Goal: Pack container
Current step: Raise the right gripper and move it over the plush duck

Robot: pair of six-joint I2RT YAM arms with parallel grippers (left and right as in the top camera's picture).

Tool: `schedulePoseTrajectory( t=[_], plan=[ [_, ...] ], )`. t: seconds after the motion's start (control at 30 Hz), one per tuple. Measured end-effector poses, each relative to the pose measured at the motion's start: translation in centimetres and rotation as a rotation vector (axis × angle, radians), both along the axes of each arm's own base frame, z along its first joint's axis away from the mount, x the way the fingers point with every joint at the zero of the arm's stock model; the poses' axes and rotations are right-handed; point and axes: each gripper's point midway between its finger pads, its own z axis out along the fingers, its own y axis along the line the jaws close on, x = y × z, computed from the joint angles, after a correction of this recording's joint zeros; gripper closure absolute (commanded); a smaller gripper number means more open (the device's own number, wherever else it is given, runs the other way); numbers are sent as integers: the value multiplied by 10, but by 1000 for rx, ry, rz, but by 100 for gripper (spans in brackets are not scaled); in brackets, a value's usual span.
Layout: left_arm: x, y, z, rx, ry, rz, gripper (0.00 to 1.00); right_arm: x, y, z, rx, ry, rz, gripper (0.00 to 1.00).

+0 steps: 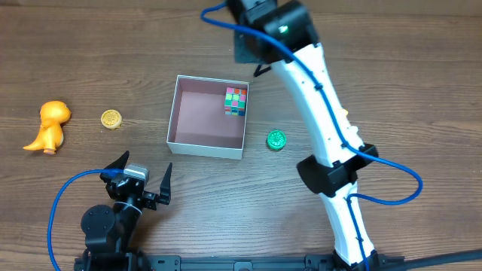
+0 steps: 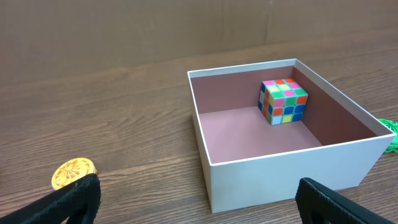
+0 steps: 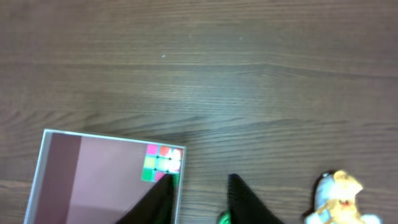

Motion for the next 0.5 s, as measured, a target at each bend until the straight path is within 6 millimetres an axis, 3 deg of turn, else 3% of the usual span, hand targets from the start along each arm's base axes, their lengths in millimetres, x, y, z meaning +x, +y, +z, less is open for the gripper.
schedulePoseTrajectory(
  t=[0.13,0.27,0.4,0.5],
  plan=[
    [0,0,0,0,0,0,0,-2,-27,16,5,0,-11,63],
    [0,0,0,0,0,0,0,-24,-84,35,0,32,-98,58],
    [0,0,0,0,0,0,0,-58,-141,34,7,106,-211,45],
    [0,0,0,0,0,0,0,-85,-178,20,6,191,-285,35]
  ],
)
